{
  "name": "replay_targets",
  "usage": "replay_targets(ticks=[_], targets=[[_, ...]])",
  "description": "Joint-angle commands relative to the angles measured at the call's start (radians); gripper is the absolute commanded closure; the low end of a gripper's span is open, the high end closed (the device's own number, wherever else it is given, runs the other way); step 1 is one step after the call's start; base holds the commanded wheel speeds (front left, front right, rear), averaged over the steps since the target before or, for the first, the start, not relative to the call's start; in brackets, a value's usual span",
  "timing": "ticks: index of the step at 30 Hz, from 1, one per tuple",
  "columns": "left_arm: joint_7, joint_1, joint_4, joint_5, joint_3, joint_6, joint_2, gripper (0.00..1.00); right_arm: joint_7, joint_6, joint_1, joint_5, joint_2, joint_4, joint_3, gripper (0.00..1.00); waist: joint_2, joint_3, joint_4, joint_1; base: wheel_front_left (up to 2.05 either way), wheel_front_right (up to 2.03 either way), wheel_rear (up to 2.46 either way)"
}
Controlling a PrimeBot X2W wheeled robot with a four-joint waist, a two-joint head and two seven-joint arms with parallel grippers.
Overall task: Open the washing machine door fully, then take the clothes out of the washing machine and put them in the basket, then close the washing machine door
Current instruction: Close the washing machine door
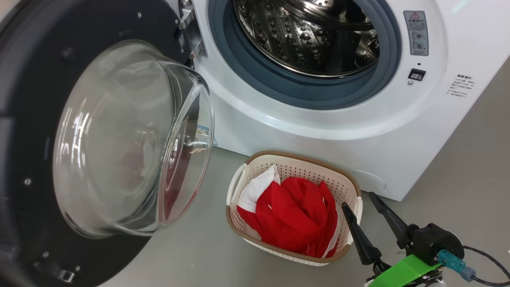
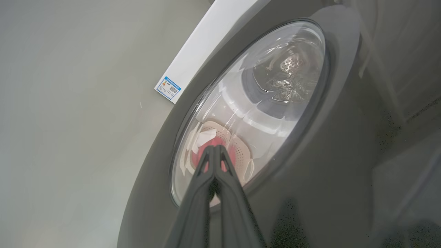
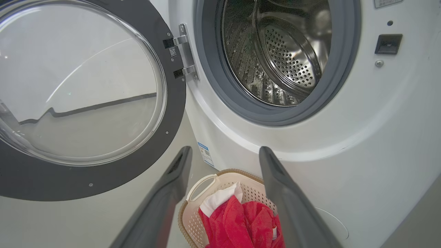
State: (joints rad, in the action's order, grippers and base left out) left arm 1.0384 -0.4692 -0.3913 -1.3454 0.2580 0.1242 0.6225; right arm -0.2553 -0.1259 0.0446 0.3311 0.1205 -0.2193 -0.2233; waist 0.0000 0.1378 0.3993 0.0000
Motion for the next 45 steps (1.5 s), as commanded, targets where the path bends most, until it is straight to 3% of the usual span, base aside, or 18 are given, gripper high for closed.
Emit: replay_targets(ticks=[1,5,13,24,34,45], targets=[[0.012,0.001,0.067,-0.025,0.04,0.006,0.079,1.0,-0.006,-0.005,0.012,-0.009,-0.002,0.026,-0.017,0.0,0.0,-0.008,-0.005,0.0,0.0,0.0,0.0],[0.038,0.052,0.192,-0.098,0.026,0.006,0.073,1.0,-0.006,-0.005,0.006,-0.007,-0.004,0.03,-0.011,0.0,0.0,-0.021,-0.014,0.0,0.0,0.0,0.0],[0.058,0.089,0.311,-0.153,-0.011,0.006,0.077,1.0,-0.006,-0.005,-0.002,-0.006,-0.009,0.033,-0.007,0.0,0.0,-0.033,-0.036,0.0,0.0,0.0,0.0],[0.025,0.093,0.463,-0.174,-0.077,0.006,0.037,1.0,-0.006,-0.005,-0.013,-0.008,-0.012,0.043,0.022,0.0,0.0,-0.043,-0.069,0.0,0.0,0.0,0.0],[-0.098,0.08,0.542,-0.118,-0.187,0.006,-0.042,1.0,-0.006,-0.005,-0.031,-0.007,-0.017,0.051,0.039,0.0,0.0,-0.06,-0.11,0.0,0.0,0.0,0.0],[-0.3,-0.014,0.506,-0.041,-0.331,0.007,-0.113,1.0,-0.006,-0.005,-0.028,-0.011,-0.023,0.059,0.055,0.0,0.0,-0.049,-0.158,0.0,0.0,0.0,0.0]])
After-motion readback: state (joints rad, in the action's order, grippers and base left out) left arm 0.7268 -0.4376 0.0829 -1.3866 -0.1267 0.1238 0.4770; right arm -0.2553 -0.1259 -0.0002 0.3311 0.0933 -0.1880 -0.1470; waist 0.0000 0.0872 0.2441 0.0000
